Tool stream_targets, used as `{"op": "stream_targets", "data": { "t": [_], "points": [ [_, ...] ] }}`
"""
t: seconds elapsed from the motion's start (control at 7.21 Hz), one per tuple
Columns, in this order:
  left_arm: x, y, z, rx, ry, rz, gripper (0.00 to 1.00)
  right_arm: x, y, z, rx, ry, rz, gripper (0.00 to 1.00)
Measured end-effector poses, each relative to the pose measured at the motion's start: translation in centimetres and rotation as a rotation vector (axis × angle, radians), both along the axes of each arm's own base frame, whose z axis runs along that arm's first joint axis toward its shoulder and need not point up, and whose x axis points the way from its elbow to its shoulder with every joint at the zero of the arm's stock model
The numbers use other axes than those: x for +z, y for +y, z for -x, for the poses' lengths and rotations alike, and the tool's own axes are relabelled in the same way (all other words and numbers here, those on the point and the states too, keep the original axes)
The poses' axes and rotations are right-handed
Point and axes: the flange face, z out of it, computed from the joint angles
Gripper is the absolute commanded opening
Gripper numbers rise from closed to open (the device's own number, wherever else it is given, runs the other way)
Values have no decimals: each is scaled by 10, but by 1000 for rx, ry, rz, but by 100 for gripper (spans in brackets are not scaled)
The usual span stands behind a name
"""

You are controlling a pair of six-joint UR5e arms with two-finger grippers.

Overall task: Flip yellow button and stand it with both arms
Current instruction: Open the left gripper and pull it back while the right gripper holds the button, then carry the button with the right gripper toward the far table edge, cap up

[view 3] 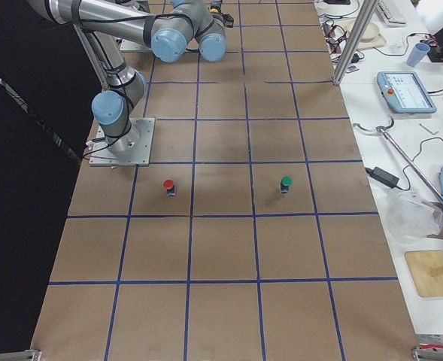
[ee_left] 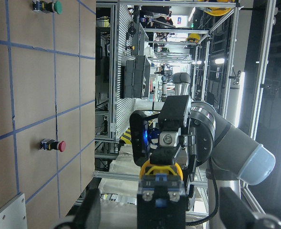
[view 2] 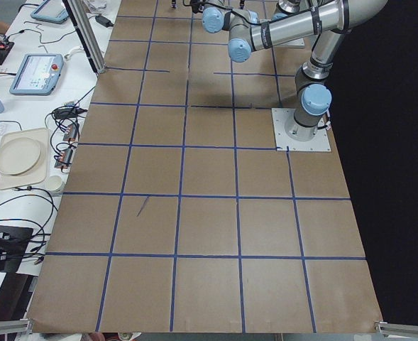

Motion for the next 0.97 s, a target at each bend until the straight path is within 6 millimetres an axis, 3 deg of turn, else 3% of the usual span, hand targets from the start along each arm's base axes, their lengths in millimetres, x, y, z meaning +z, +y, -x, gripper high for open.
{"op": "stream_targets", "data": {
  "t": [0.28, 0.69, 0.97],
  "points": [
    [-7, -19, -35, 92, -134, 3, 99, 5, -8, 13, 122, 154, 102, 5],
    [-23, -34, -66, 175, -470, 31, 98, 28, -44, 51, 346, 473, 269, 5],
    [-18, -50, -84, 210, -772, 55, 98, 22, -62, 79, 587, 668, 431, 5]
  ]
}}
